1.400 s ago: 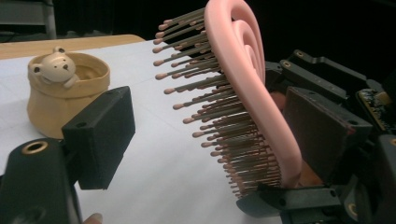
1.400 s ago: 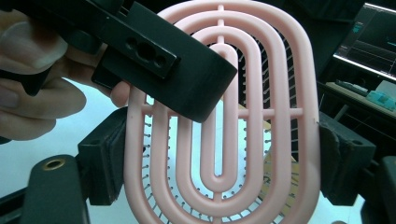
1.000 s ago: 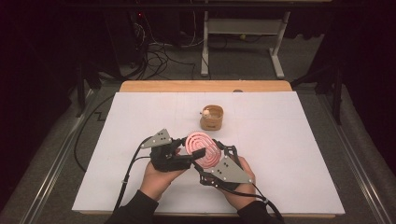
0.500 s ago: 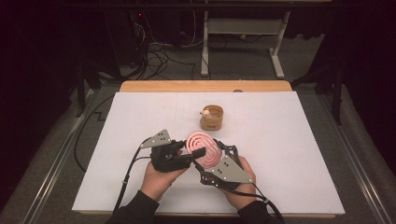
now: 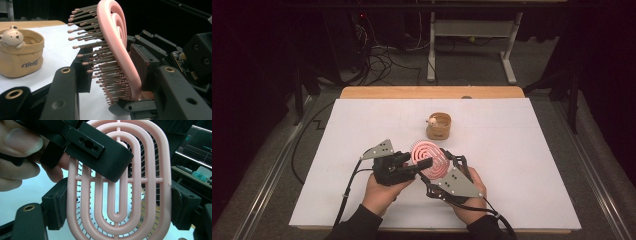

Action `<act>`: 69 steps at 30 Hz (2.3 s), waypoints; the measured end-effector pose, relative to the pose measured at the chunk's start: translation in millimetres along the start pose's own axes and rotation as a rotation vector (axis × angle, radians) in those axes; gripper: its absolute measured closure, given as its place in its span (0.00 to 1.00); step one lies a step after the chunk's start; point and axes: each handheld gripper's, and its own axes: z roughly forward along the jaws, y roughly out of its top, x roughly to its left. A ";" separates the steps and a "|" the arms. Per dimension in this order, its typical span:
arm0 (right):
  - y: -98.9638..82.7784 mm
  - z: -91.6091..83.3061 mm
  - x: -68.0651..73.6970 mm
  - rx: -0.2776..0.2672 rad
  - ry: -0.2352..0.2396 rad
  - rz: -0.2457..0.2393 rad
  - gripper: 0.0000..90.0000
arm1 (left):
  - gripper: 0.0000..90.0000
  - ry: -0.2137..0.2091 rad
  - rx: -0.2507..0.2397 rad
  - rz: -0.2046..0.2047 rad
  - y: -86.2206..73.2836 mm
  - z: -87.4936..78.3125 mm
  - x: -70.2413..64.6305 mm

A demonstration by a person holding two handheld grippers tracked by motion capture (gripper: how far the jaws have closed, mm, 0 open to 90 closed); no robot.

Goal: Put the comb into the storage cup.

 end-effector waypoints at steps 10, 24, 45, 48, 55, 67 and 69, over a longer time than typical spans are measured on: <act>1.0 -0.6 0.0 -0.004 -0.014 -0.010 0.23 | 0.62 0.007 0.004 -0.014 1.9 0.7 -2.6; 2.7 -0.9 0.3 -0.002 -0.025 -0.011 0.22 | 0.64 0.020 -0.009 -0.010 3.4 -0.3 -6.7; 3.4 0.2 0.9 0.013 -0.050 -0.014 0.22 | 0.67 0.039 -0.030 -0.005 3.6 1.5 -10.7; 3.7 0.0 1.3 0.015 -0.053 -0.024 0.22 | 0.68 0.048 -0.040 0.015 3.7 1.2 -13.5; 4.0 -0.1 1.9 0.016 -0.045 -0.023 0.22 | 0.69 0.052 -0.055 0.050 4.6 0.4 -15.7; 4.2 -0.6 2.0 0.009 -0.051 -0.031 0.22 | 0.69 0.054 -0.067 0.068 4.7 0.1 -17.9; 4.5 -0.9 1.8 0.003 -0.050 -0.032 0.22 | 0.69 0.053 -0.067 0.069 5.3 -0.2 -18.3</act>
